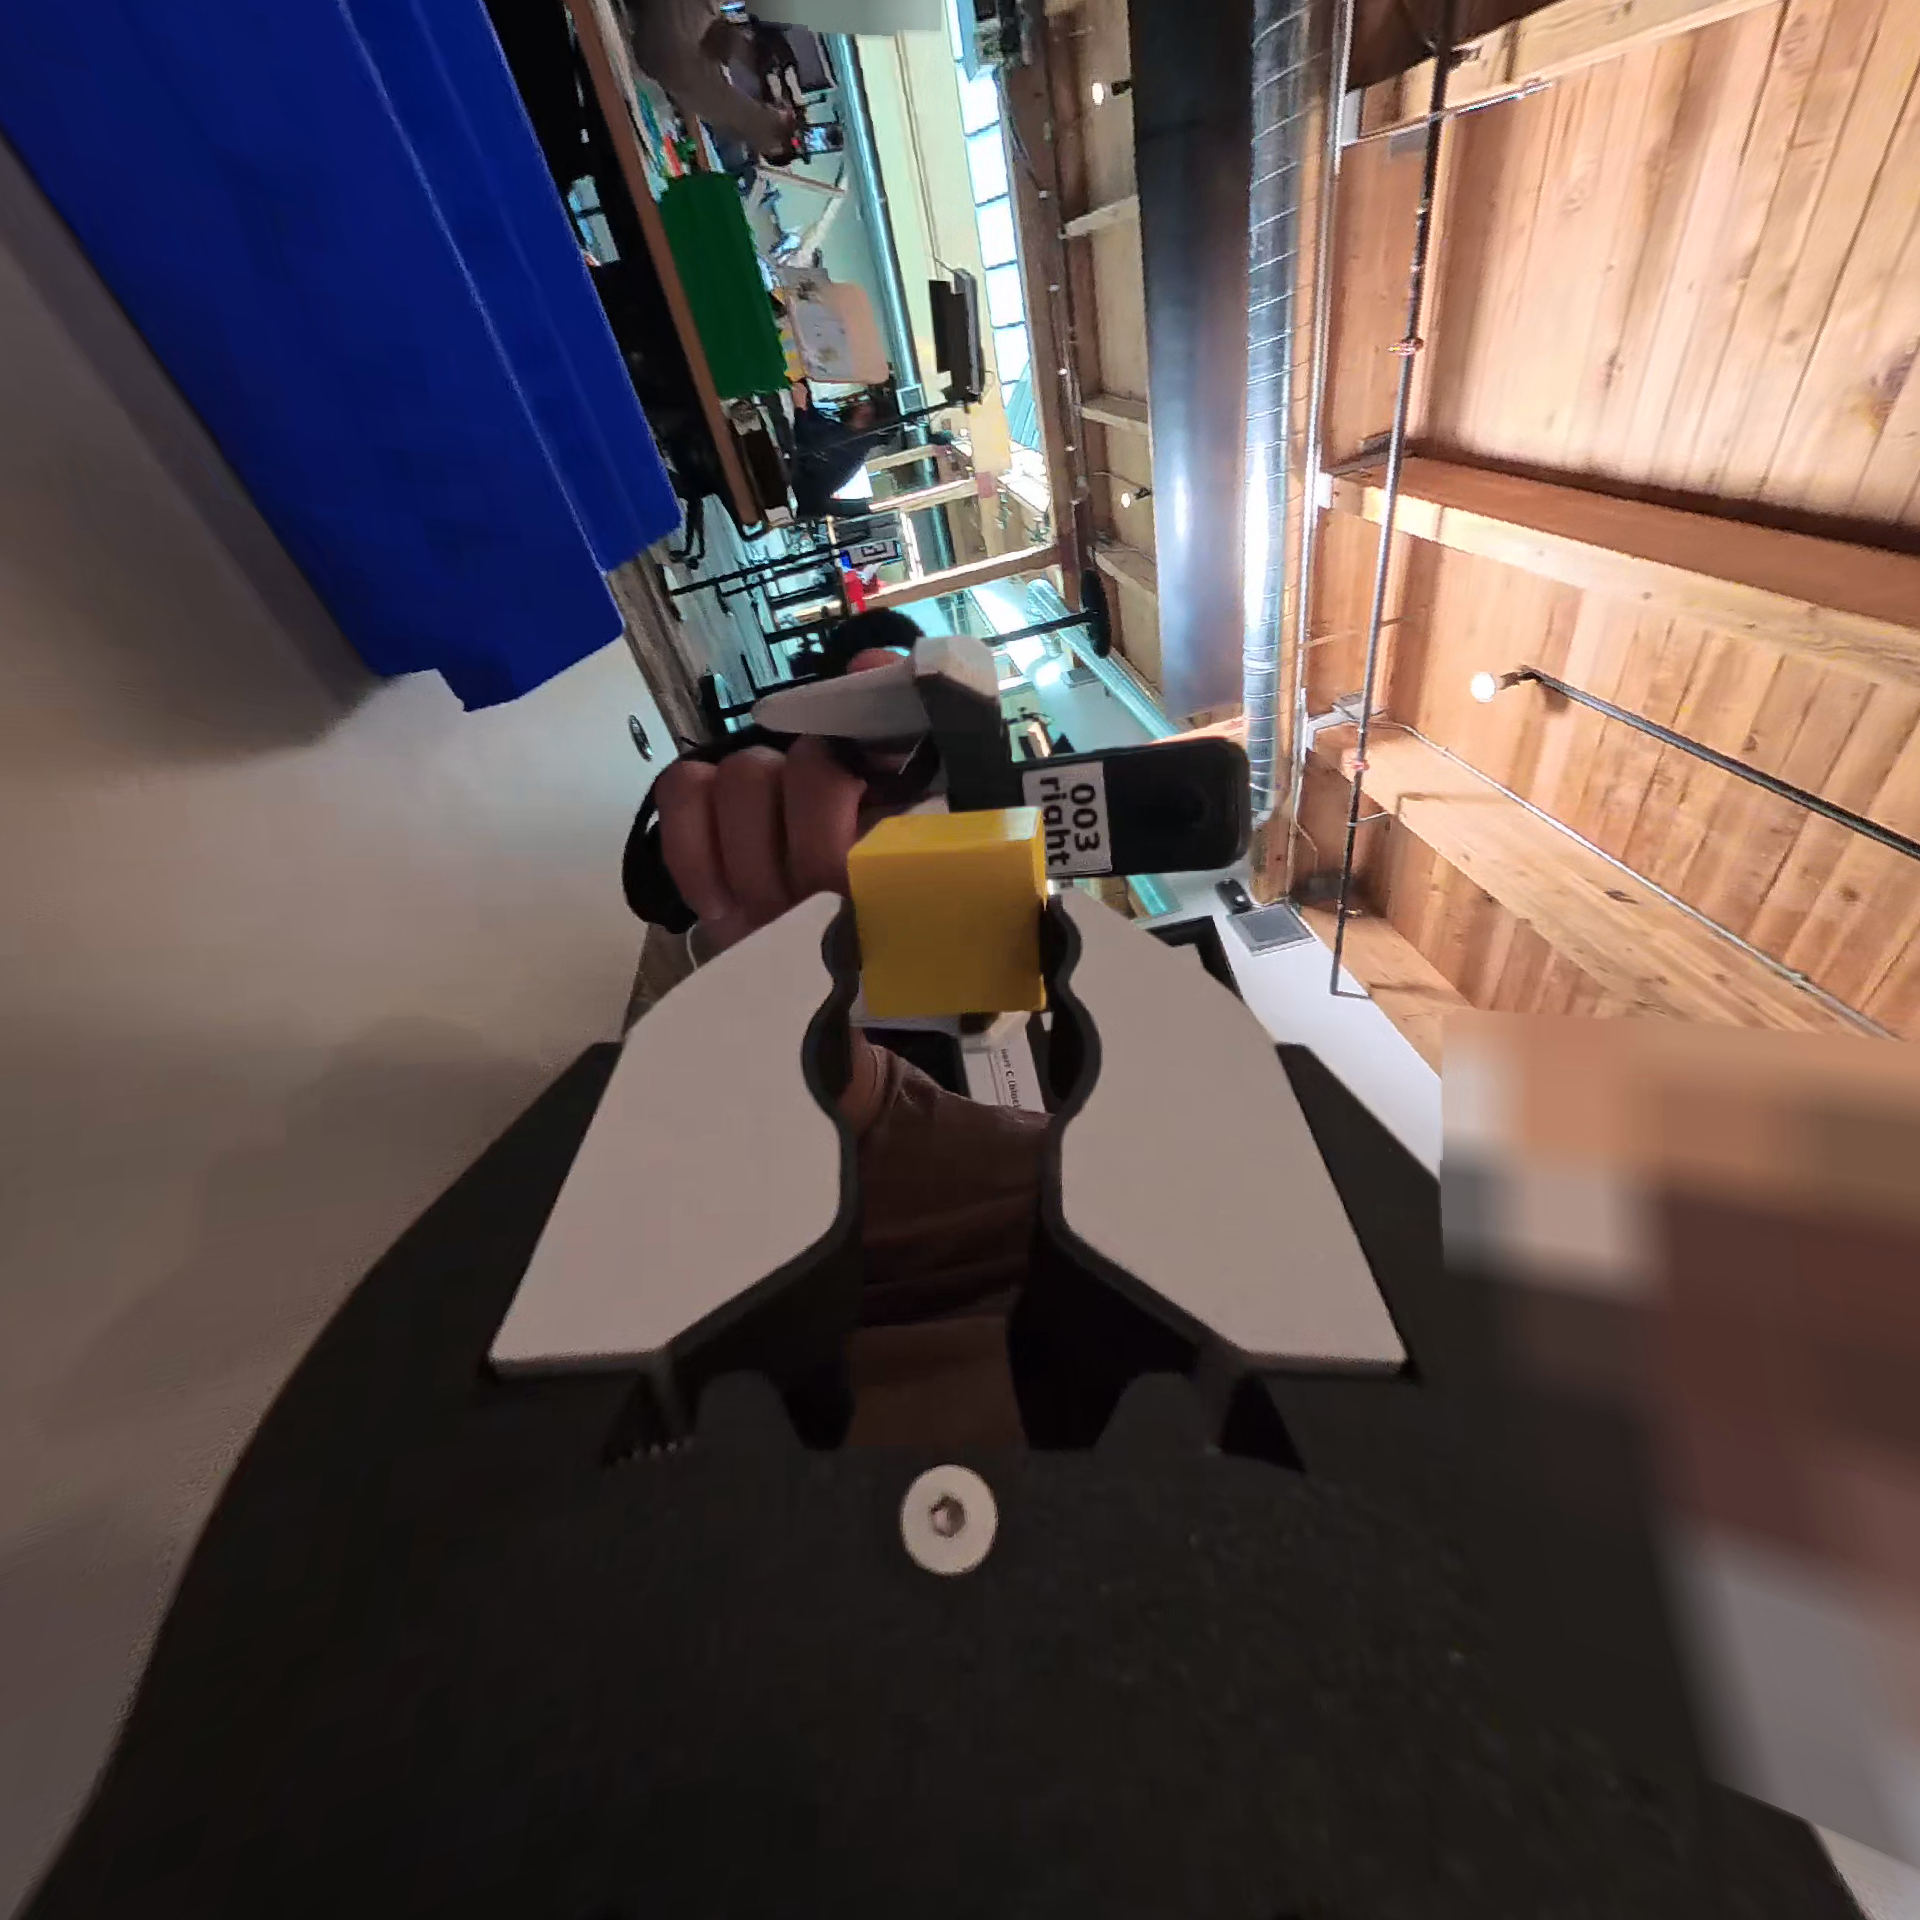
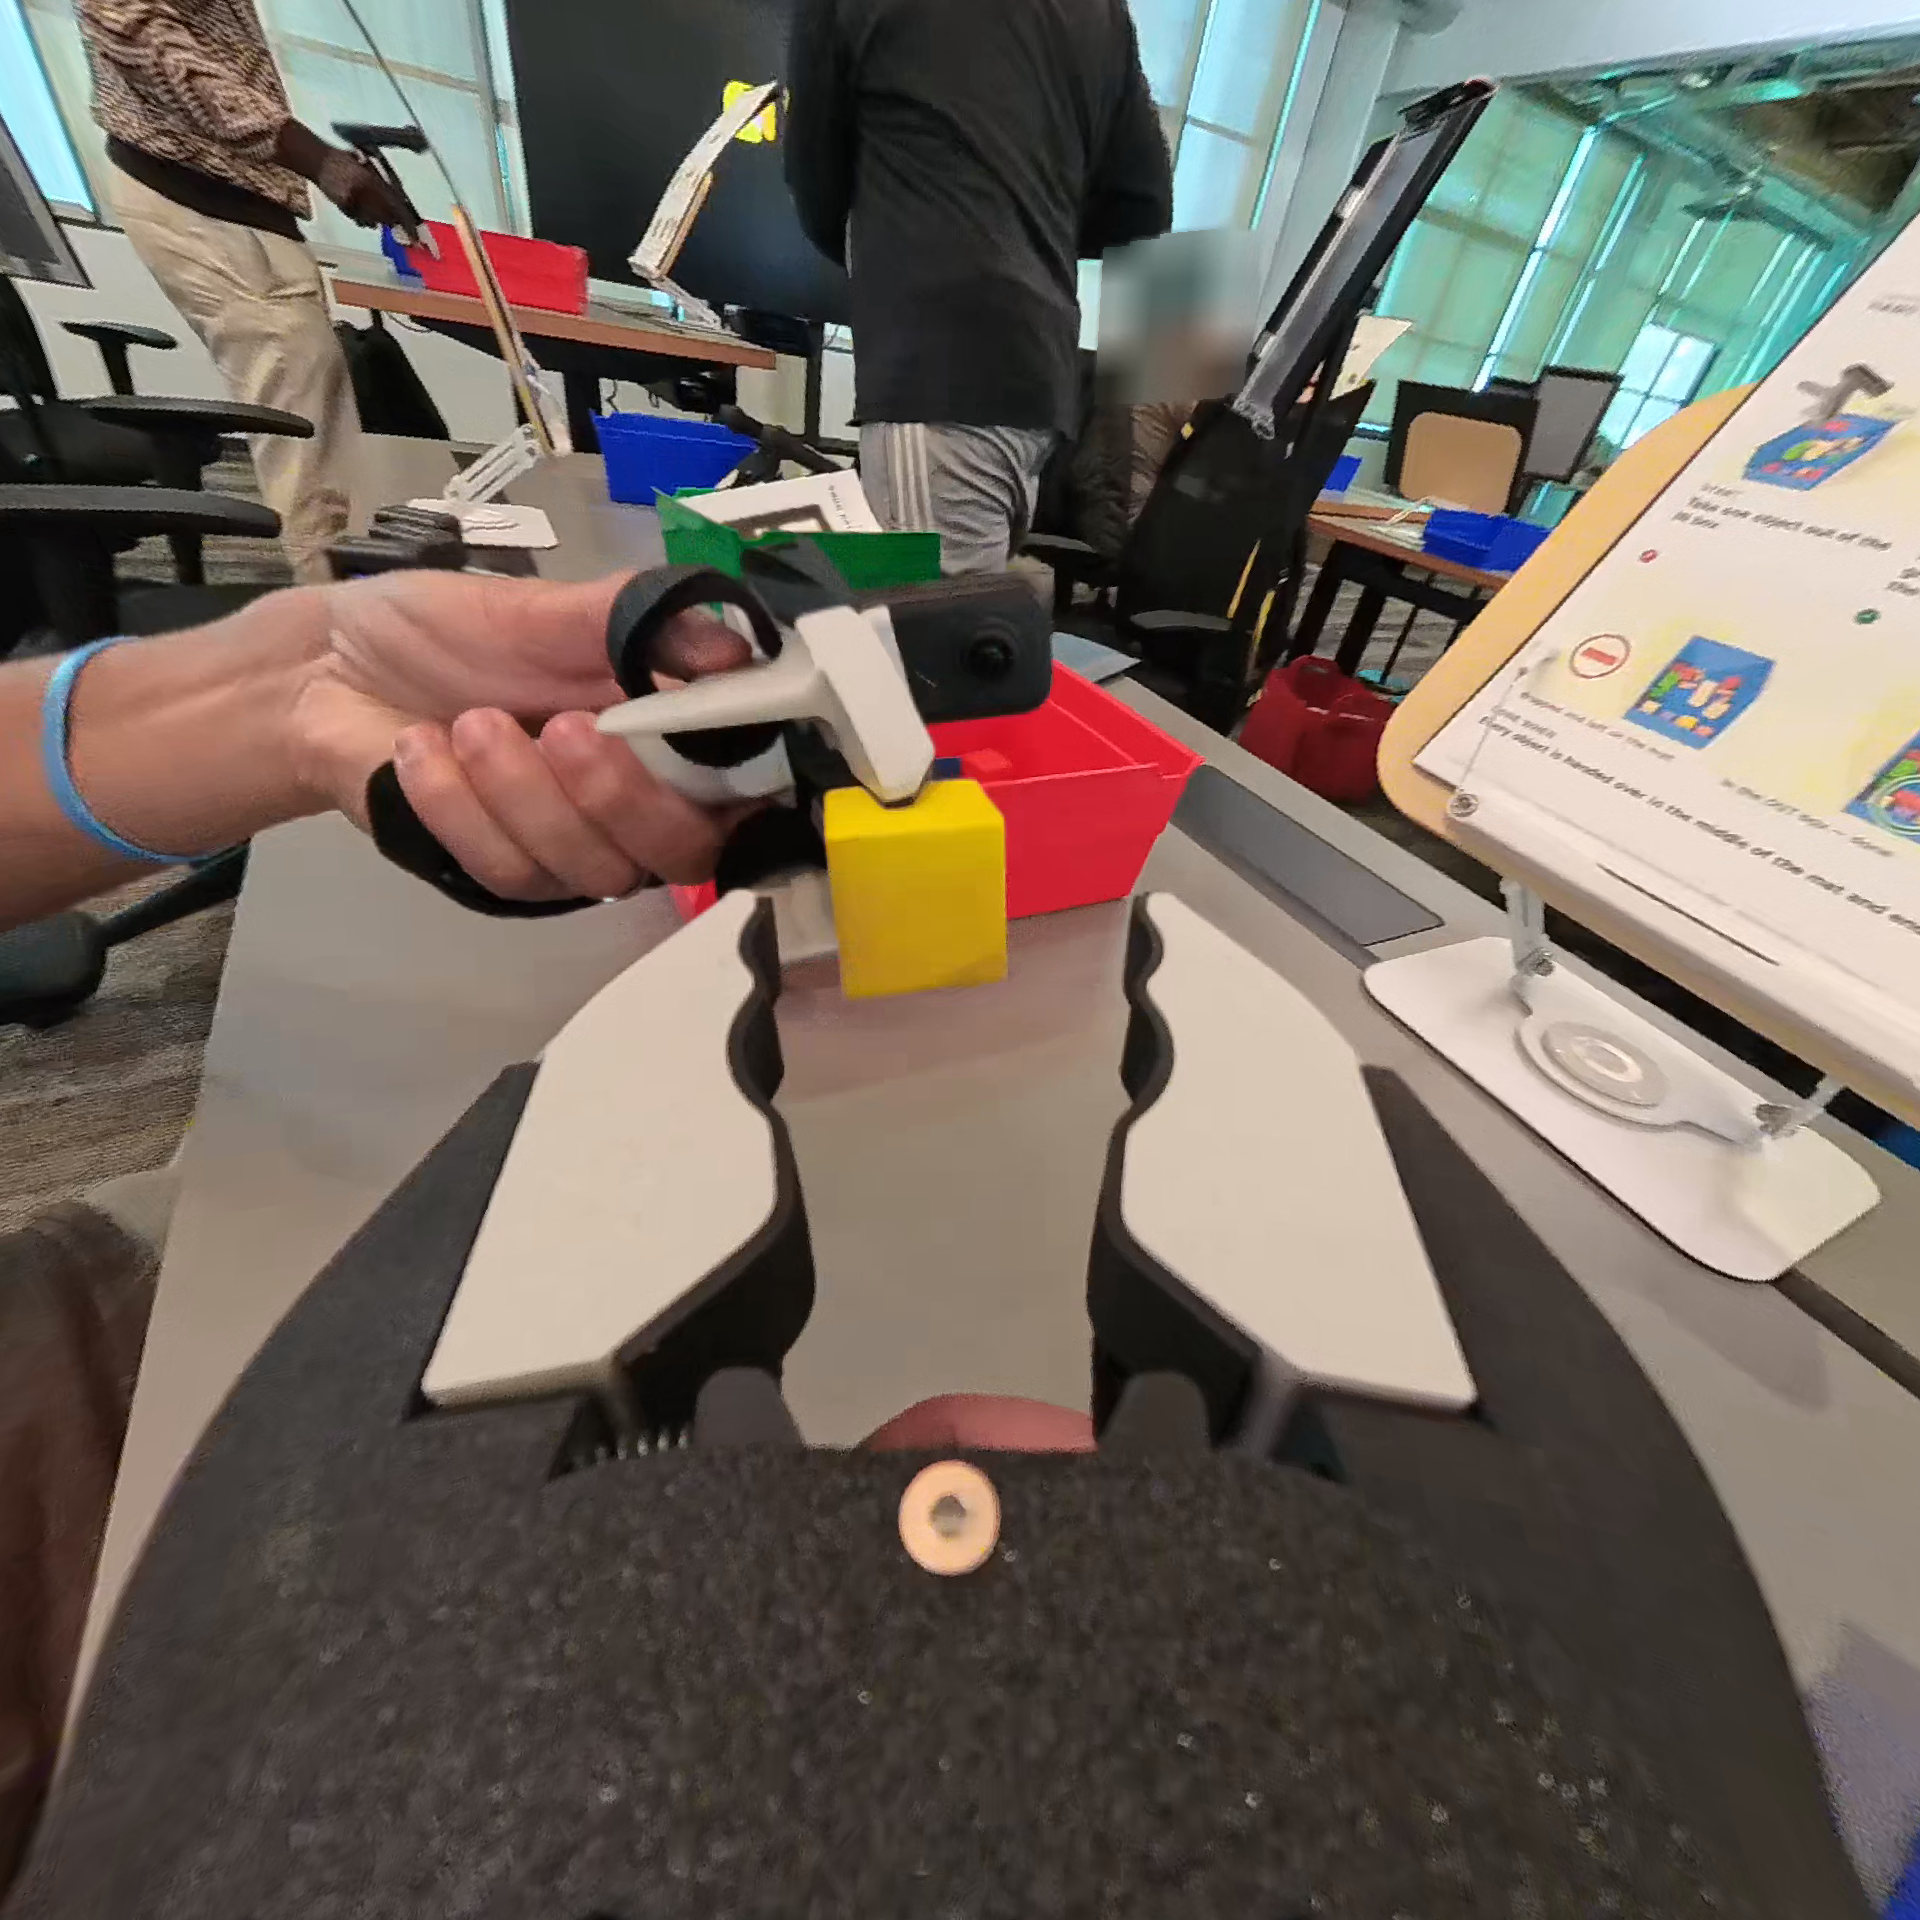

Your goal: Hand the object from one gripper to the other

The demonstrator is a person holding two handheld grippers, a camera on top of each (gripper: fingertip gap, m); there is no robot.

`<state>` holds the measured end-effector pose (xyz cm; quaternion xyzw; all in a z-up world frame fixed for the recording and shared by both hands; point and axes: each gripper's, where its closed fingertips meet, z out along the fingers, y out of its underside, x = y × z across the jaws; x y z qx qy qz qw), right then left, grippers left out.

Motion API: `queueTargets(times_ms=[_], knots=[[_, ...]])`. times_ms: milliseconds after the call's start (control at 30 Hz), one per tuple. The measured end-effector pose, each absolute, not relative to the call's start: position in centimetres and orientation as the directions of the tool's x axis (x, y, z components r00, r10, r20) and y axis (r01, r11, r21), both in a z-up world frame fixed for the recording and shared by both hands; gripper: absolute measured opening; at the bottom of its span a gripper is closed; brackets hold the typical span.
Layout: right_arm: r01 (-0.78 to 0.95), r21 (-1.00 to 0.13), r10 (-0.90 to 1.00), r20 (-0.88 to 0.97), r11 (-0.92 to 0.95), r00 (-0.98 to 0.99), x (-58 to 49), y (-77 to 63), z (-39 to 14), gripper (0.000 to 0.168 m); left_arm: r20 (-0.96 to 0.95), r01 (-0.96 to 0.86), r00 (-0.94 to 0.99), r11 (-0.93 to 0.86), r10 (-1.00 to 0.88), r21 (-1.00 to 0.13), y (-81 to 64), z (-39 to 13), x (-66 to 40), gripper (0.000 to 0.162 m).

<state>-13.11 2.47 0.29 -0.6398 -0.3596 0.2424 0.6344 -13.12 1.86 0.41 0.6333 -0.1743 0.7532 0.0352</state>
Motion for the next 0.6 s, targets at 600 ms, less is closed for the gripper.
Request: queueTargets(times_ms=[600], knots=[[0.208, -0.973, 0.538, 0.124, -0.098, 0.834, 5.1, 2.9, 10.0, 0.032, 0.809, -0.198, 0.037, -0.798, -0.587, -0.569, -7.6, -9.0, -19.2, 0.055]])
